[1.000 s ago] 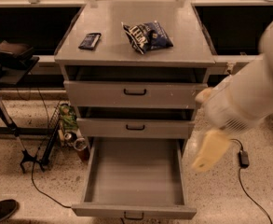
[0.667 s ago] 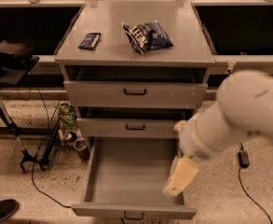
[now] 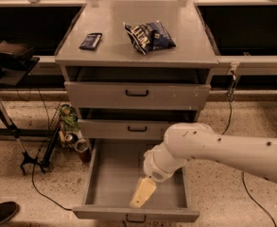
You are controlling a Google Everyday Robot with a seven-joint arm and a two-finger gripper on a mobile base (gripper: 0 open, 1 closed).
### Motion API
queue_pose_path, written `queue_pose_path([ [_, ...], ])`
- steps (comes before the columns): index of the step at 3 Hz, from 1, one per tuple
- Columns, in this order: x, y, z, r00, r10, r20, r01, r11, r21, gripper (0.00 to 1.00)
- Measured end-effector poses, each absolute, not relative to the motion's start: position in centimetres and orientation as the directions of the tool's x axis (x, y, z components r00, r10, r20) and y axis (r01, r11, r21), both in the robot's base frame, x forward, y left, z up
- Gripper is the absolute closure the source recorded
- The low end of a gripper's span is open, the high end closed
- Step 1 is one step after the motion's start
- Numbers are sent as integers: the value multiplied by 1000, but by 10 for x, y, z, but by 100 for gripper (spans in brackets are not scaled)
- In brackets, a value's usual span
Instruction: Close bottom drawer
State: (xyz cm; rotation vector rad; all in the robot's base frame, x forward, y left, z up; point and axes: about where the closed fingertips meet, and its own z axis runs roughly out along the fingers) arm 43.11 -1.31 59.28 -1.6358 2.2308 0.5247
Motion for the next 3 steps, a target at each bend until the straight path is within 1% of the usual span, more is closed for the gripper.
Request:
queue_pose_path([
  [1,448,21,527,-314,-810,-495,-949,270,161,0],
  [2,441,26,509,-330,-804,-494,-943,265,199,0],
  [3,441,26,509,-331,-804,-494,-943,266,199,0],
])
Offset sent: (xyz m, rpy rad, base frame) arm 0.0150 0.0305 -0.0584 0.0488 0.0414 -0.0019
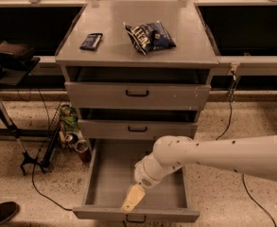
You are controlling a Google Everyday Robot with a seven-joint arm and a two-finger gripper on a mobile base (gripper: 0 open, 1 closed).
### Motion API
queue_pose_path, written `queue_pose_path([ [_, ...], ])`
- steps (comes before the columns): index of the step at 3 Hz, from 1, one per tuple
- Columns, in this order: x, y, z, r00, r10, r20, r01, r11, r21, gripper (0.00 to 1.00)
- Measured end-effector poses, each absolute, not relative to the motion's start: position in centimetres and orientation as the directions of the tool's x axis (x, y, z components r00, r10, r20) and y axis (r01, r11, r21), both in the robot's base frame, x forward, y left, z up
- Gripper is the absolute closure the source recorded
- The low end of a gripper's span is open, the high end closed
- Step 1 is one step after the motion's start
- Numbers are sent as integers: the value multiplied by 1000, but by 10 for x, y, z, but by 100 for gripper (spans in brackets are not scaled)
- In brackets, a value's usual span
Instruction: Close bottom drawer
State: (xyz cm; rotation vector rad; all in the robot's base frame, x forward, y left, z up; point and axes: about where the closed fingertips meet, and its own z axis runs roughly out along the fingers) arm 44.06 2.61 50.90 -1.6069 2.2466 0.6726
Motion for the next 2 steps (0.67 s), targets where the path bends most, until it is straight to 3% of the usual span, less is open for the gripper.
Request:
queue_pose_path([
  [2,447,-14,462,-444,-758,-478,-895,356,267,0],
])
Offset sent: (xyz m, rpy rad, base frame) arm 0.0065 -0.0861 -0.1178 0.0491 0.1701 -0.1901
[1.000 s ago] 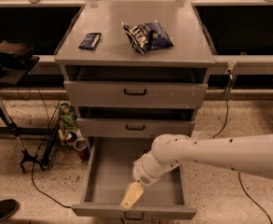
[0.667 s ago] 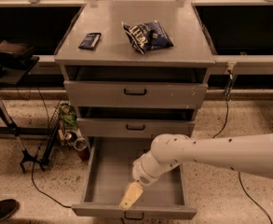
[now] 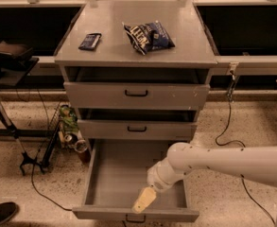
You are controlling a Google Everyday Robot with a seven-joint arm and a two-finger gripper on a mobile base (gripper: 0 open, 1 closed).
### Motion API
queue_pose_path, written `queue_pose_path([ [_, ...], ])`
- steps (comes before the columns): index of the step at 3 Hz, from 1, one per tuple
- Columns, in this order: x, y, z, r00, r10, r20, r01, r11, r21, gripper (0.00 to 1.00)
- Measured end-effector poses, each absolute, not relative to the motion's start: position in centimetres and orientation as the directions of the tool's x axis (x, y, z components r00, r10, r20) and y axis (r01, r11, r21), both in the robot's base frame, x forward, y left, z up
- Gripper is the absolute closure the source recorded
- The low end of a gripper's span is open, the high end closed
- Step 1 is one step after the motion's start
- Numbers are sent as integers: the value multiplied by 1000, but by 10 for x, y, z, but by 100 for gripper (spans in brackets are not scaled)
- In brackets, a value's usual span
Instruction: Close bottom drawer
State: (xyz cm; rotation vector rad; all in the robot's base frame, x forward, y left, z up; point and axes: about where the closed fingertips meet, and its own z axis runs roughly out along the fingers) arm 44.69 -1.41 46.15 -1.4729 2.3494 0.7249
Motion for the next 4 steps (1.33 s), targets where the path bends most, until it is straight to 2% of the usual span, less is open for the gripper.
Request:
queue_pose_path([
  [2,413,-81,364,-646,-626,-436,-760,478,440,0],
  [3,393,-98,345,-703,-579,-412,-708,516,482,19],
  [4,392,-99,317,-729,-552,-405,-681,519,517,50],
])
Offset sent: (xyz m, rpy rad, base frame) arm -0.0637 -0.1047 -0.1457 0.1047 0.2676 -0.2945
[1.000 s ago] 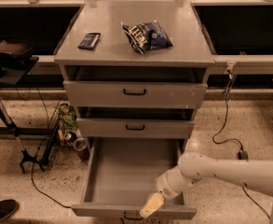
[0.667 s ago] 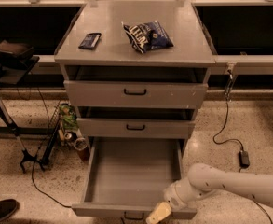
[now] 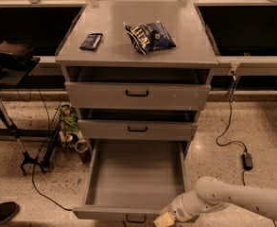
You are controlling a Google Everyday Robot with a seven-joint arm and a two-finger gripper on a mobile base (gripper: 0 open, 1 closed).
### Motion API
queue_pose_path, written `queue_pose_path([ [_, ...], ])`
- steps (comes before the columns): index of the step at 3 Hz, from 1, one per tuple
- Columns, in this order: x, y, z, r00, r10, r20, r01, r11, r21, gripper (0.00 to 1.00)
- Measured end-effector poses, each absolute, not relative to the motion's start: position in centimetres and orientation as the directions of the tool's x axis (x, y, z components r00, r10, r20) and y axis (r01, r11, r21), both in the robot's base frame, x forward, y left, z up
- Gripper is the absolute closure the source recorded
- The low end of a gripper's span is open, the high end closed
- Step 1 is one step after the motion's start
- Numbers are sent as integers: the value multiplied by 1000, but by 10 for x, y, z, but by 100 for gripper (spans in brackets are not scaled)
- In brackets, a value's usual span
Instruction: Close bottom drawer
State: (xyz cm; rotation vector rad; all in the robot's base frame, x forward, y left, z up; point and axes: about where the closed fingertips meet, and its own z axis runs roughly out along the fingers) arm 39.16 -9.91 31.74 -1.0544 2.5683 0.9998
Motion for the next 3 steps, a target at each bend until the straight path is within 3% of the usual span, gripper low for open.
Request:
queue_pose_path([
  [2,397,-110,240,-797,-488,-354,-597,556,578,96],
  [3,382,-120,212,-837,-452,-309,-539,578,613,100],
])
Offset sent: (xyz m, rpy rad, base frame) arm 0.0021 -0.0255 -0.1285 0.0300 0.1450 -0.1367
